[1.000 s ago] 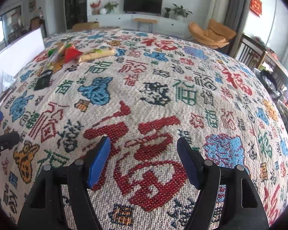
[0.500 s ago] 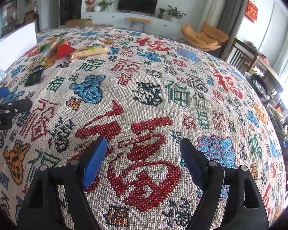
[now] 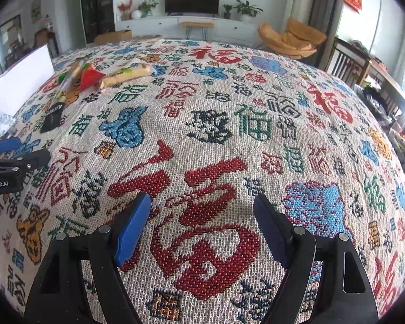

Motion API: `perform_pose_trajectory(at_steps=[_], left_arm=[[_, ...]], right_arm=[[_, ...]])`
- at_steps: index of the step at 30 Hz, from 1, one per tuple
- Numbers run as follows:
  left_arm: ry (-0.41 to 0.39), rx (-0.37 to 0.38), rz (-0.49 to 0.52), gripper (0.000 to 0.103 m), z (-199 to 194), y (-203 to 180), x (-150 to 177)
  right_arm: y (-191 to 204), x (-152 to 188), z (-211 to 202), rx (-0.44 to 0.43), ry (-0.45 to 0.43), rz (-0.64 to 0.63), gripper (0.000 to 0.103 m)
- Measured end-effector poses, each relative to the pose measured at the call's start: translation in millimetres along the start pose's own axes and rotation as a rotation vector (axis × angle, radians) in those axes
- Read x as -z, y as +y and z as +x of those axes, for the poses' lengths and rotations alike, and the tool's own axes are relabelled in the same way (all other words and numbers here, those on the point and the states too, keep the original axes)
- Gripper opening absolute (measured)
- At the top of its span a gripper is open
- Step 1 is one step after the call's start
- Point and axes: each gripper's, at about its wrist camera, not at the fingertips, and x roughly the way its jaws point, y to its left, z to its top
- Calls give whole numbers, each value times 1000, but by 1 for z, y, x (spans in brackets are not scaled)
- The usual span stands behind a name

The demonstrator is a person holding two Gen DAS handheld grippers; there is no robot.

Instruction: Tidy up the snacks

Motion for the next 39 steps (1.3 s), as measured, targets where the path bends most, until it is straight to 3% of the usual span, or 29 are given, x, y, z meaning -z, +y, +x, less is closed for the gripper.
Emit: perform_pose_trajectory(at_steps=[10,19,39], left_arm=[[0,0,0,103,0,0,0],[0,0,0,103,0,0,0],[0,0,0,103,0,0,0]], right_arm=[[-2,1,1,-9,3,10,82],[7,0,-1,46,-7,-25,84],[6,0,-1,33,-4,-13,84]])
